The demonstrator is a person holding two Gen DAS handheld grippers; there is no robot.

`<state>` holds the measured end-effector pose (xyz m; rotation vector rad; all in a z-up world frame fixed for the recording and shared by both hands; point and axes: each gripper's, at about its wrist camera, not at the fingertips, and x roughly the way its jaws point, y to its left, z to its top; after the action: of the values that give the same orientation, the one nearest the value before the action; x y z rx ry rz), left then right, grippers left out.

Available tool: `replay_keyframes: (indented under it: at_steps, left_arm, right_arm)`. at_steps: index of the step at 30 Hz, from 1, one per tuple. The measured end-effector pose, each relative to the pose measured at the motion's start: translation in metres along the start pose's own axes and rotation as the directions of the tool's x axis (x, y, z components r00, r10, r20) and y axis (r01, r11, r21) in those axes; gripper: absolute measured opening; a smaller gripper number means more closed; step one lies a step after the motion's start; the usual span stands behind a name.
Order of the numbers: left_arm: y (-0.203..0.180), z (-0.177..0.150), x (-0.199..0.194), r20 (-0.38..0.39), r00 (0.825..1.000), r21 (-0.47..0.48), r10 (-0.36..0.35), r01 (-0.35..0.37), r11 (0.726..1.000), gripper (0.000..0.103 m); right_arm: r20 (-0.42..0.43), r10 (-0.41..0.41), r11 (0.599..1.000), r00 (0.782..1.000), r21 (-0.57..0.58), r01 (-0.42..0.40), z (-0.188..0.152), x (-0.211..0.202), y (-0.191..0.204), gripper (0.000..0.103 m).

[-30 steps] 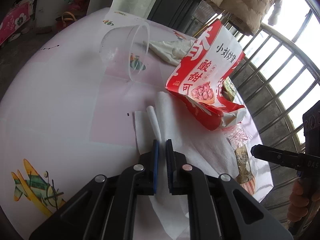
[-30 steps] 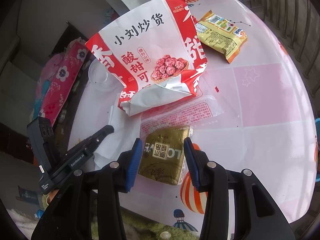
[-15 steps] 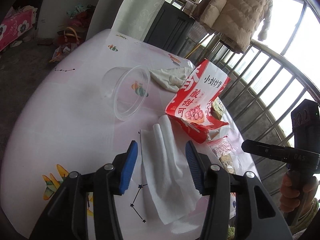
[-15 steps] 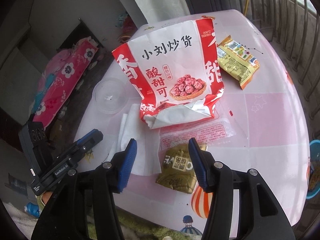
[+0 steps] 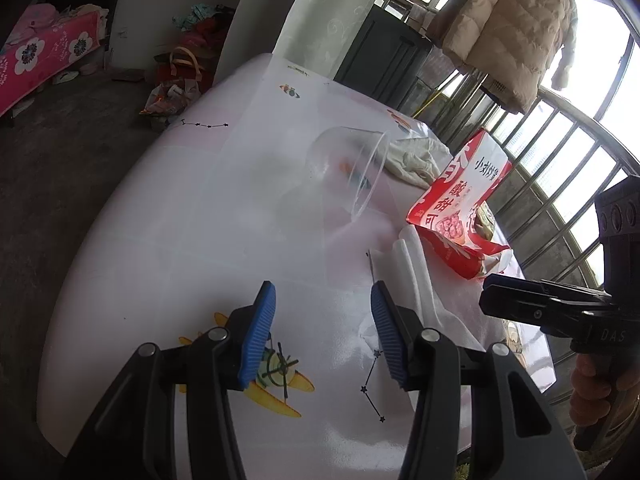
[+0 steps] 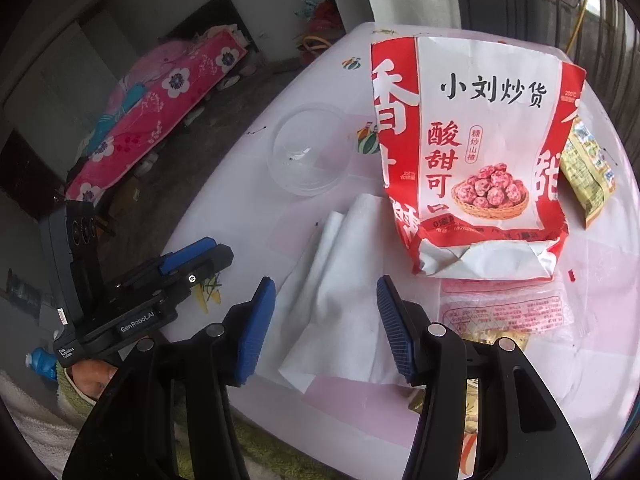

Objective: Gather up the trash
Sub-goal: 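Grasp the white tissue with the right tool while the left tool grasps another tissue, then grasp the clear plastic cup with the left tool while the right tool holds the tissue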

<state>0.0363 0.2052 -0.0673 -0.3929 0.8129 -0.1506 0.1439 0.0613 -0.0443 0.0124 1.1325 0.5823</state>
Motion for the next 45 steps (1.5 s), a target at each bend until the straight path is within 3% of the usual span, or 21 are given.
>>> replay_keyframes:
  at_steps: [7,13,16,19,20,22,29,36,45]
  left_arm:
    - [-0.003,-0.003,0.007,-0.021,1.000,0.011,-0.001,0.002,1.000,0.048]
    - [0.000,-0.004,0.009,-0.022,1.000,0.007,-0.001,0.002,1.000,0.048]
    - [0.000,-0.004,0.009,-0.022,1.000,0.009,0.000,0.000,1.000,0.048]
    - [0.002,-0.004,0.010,-0.019,1.000,0.004,0.001,-0.001,1.000,0.048]
    - [0.002,-0.004,0.010,-0.016,1.000,-0.001,0.002,-0.002,1.000,0.048]
    - [0.003,-0.004,0.009,-0.011,1.000,-0.010,0.005,-0.005,1.000,0.048]
    - [0.002,-0.001,0.004,0.003,1.000,-0.008,0.007,-0.007,1.000,0.048]
    - [-0.002,-0.003,0.003,0.010,1.000,-0.006,-0.001,0.001,1.000,0.048]
    - [-0.005,-0.005,0.002,0.010,1.000,-0.001,0.002,-0.002,1.000,0.048]
  right_arm:
    - [-0.073,-0.080,0.996,0.994,-0.045,0.077,0.005,0.033,0.011,0.048]
    - [-0.090,-0.130,0.990,0.987,-0.070,0.124,0.005,0.043,0.018,0.038]
    - [-0.083,-0.162,0.985,0.983,-0.081,0.155,0.006,0.043,0.020,0.028]
    - [-0.082,-0.192,0.979,0.978,-0.084,0.185,0.005,0.043,0.018,0.012]
    - [-0.089,-0.178,0.982,0.980,-0.074,0.171,0.005,0.043,0.017,0.003]
    - [-0.089,-0.145,0.989,0.986,-0.045,0.141,0.006,0.038,0.011,0.002]
    - [0.049,-0.082,0.996,0.995,-0.026,0.084,0.013,-0.012,0.015,0.001]
    - [0.182,0.005,1.000,0.983,0.001,-0.005,0.017,-0.066,0.005,0.001]
    - [0.231,0.038,0.996,0.972,0.067,-0.055,0.012,-0.088,-0.007,0.001]
